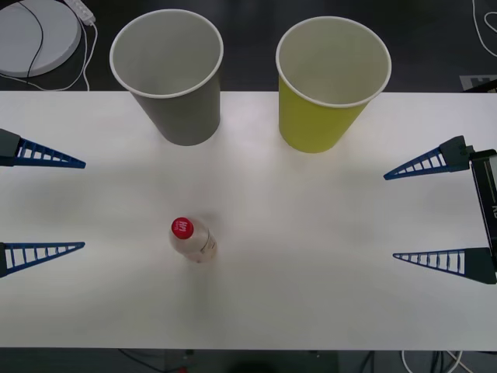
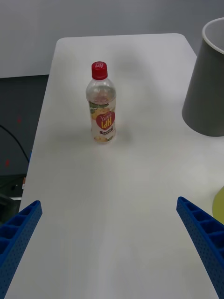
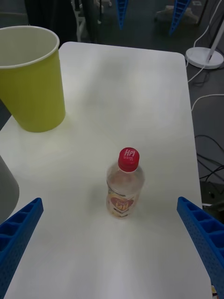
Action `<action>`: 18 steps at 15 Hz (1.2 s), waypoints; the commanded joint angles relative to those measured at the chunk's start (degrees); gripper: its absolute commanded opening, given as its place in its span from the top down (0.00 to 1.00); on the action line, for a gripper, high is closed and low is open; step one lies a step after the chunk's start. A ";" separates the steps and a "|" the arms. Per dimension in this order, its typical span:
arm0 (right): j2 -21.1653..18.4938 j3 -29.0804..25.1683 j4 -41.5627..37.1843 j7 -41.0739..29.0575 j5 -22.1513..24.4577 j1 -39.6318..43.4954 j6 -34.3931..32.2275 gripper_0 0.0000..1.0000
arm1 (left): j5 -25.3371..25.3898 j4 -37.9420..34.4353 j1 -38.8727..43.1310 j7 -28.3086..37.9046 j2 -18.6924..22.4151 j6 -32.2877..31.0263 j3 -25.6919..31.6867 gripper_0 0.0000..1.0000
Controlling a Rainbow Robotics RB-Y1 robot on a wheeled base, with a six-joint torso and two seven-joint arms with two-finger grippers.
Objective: Put the can into the green bin and the plastic bottle into the gray bin
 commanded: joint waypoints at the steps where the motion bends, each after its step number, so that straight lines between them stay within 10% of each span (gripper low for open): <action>1: 0.00 0.00 0.00 -0.01 0.00 0.00 0.00 0.00 | 0.13 0.69 1.11 -0.87 -0.31 0.58 -0.24 0.00; 18: 0.00 0.00 0.00 -0.01 0.00 0.00 0.00 0.00 | 1.80 18.70 -0.73 -24.42 -5.32 -0.65 -16.41 0.00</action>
